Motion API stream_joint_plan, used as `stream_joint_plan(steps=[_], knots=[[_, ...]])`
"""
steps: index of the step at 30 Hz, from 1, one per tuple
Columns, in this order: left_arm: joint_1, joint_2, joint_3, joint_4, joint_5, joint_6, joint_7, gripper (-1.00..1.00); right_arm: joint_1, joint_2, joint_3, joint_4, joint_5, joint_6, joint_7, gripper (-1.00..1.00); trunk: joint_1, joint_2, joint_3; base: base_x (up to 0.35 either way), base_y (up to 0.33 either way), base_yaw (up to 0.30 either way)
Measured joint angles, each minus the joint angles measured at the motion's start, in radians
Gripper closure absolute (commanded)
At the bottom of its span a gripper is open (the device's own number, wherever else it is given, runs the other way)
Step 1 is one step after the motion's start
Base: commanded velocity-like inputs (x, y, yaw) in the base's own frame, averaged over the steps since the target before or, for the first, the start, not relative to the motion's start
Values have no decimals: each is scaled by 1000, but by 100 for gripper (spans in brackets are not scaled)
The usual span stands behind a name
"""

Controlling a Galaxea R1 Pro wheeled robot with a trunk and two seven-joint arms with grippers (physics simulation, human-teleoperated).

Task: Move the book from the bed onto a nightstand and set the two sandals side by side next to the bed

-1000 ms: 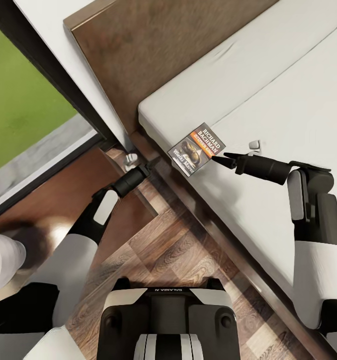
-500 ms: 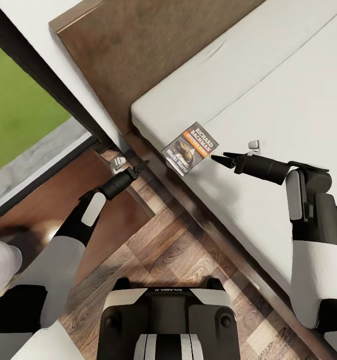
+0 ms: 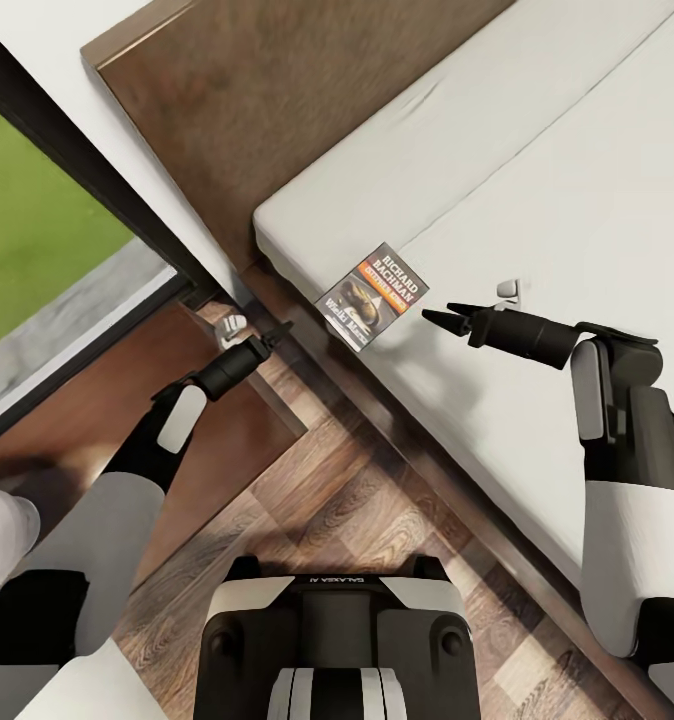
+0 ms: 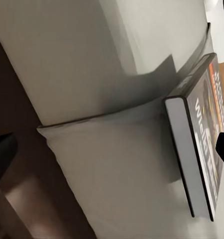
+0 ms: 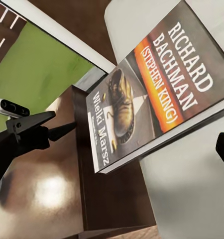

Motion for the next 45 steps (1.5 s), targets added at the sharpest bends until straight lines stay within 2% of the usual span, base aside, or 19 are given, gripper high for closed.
stream_joint_plan(steps=[6,14,18,24,33,45], knots=[[0,-7,-2,0,-1,0,1,-100,0,0,1,0,0,0,-1,-100,0,0,0,0,0,0],[-1,-60,-7,27,-1,3,17,-100,0,0,-1,0,0,0,-1,-100,0,0,0,0,0,0],[-7,-102,-7,62,-4,3,23,-100,0,0,-1,0,0,0,-1,-100,0,0,0,0,0,0],[-10,-116,-7,73,-2,1,62,-100,0,0,-2,0,0,0,-1,-100,0,0,0,0,0,0],[-41,-162,-7,110,-10,-4,96,-100,0,0,-1,0,0,0,-1,-100,0,0,0,0,0,0],[-46,-171,-9,103,-9,-30,107,-100,0,0,1,2,0,0,-2,-100,0,0,0,0,0,0]])
